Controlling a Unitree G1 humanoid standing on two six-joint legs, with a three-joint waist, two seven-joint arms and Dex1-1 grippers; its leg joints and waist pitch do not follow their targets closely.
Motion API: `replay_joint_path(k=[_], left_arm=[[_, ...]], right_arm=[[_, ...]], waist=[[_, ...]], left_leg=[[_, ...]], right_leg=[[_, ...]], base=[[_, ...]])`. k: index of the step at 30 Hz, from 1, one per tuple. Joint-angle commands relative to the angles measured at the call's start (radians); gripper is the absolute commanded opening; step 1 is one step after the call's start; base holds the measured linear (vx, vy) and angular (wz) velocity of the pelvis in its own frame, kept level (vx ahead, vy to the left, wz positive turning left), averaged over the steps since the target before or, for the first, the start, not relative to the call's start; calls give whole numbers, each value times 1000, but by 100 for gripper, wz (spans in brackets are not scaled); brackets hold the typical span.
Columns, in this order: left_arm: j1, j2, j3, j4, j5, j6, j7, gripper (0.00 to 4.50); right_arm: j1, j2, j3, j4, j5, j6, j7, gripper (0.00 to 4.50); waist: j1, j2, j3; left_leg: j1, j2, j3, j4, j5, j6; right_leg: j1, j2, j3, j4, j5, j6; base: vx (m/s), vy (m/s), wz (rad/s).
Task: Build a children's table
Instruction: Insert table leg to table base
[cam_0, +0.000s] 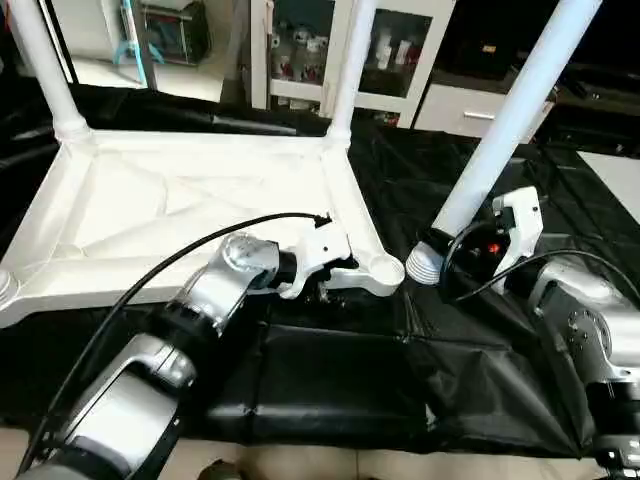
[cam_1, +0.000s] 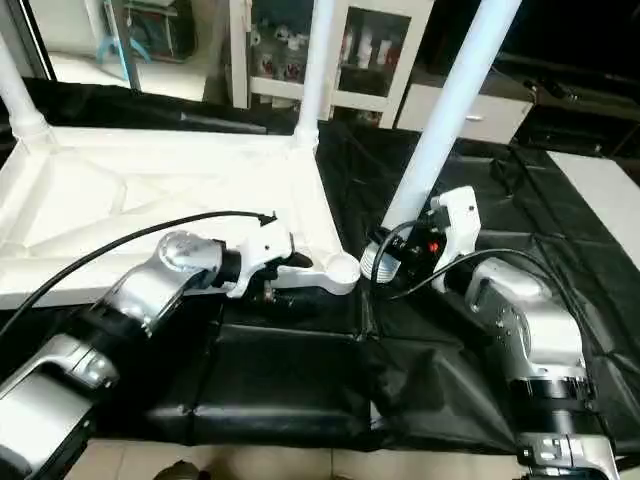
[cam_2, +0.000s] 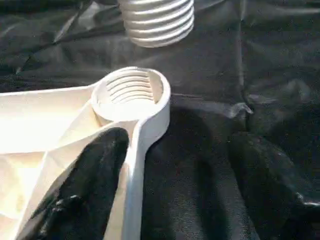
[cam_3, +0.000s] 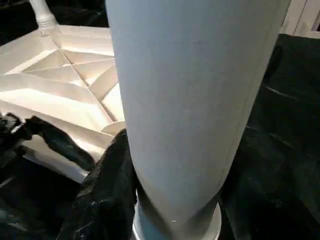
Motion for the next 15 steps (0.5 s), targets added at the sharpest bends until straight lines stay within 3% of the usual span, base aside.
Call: replay_joint_path(k=[1,3,7,14,15], left_arm=[[-26,-19,3,38,22,-21,17,326],[-55,-33,17,102,36,-40,43,312],[-87,-37,23,193,63,-55,46,280],[-94,-16,11,244,92,-45,40,238],[-97,-17,13,257,96,-52,35,216]], right_arm=[[5,-6,-20,-31,13,7,-9,186],[17,-3,-24,-49,14,13,-13,186],[38,0,-22,-82,21,28,-14,186],[40,-7,-12,-84,25,27,-7,186],[40,-7,-12,-85,25,28,-7,186]], waist=[[1,15,-75],[2,20,-77],[3,20,-76],[2,18,-73],[3,19,-73]], left_leg=[[24,13,-8,-69,-218,-21],[24,13,-9,-68,-219,-18],[25,14,-10,-69,-216,-12],[27,16,-9,-70,-229,-10],[27,17,-9,-71,-233,-10]], right_leg=[[52,-45,19,-75,-134,-210],[53,-45,19,-75,-134,-211],[54,-47,18,-75,-129,-217],[51,-49,19,-77,-149,-226],[50,-50,19,-78,-159,-225]], base=[[0,0,0],[0,0,0],[0,0,0],[0,0,0],[0,0,0]])
